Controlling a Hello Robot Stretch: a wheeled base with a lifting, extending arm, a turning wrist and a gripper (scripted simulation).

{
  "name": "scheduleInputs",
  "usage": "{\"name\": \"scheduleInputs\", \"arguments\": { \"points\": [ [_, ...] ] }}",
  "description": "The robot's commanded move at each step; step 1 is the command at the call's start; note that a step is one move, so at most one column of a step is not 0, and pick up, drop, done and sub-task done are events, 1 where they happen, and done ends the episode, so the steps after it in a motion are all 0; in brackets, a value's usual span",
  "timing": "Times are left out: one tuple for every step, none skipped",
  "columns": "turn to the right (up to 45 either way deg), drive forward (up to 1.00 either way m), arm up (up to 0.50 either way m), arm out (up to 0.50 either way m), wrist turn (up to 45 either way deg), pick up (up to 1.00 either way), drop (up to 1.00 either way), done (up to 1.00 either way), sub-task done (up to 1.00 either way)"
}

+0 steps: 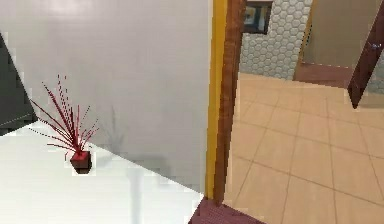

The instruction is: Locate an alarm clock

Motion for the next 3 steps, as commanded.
{"name": "scheduleInputs", "arguments": {
  "points": [
    [27.0, 0.0, 0.0, 0.0, 0.0, 0.0, 0.0, 0.0, 0.0],
    [0.0, 0.5, 0.0, 0.0, 0.0, 0.0, 0.0, 0.0, 0.0],
    [0.0, 0.45, 0.0, 0.0, 0.0, 0.0, 0.0, 0.0, 0.0]
  ]
}}
